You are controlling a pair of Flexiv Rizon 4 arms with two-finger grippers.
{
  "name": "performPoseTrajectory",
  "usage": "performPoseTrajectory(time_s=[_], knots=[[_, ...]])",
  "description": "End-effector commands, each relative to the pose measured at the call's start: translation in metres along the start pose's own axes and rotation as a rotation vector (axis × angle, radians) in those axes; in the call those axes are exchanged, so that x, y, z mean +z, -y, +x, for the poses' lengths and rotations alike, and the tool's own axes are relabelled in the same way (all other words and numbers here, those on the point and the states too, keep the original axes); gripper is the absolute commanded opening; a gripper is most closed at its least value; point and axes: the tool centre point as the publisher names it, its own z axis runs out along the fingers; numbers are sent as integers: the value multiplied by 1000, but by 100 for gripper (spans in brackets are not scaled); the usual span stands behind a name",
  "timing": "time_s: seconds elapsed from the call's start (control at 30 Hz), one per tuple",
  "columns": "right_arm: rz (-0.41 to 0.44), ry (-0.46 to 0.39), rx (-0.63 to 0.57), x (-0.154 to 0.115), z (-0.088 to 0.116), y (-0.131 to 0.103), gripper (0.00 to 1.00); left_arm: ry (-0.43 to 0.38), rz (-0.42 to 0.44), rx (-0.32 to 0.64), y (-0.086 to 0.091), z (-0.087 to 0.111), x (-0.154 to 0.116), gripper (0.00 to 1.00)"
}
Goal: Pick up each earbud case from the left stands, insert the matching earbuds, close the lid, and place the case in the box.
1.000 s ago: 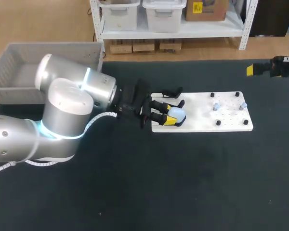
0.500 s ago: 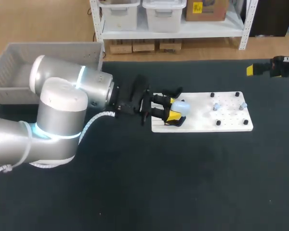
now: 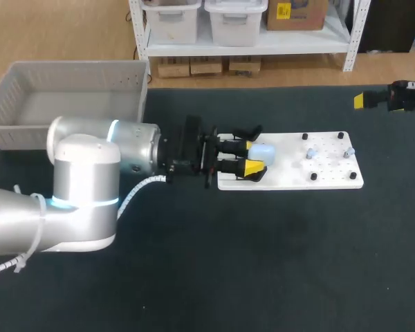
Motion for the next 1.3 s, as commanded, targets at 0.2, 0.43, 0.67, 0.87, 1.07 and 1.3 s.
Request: performPoseTrajectory(time_s=[0.2,0.43,0.67,0.87,1.07,1.3], knots=[[0,0,0,0,0,0,100,-13,-4,-26,7,-14,3,0],[0,0,0,0,0,0,100,-28,4,-33,11,-20,4,0],[0,0,0,0,0,0,100,-27,-4,-41,10,-17,1,0],[0,0,0,0,0,0,100,-20,-8,-41,9,-18,-1,0],[-18,-1,-35,-7,14,-14,100,-21,-12,-41,9,-18,-2,0],[-89,-7,-90,-21,45,-51,100,-21,-12,-41,9,-18,-2,0]])
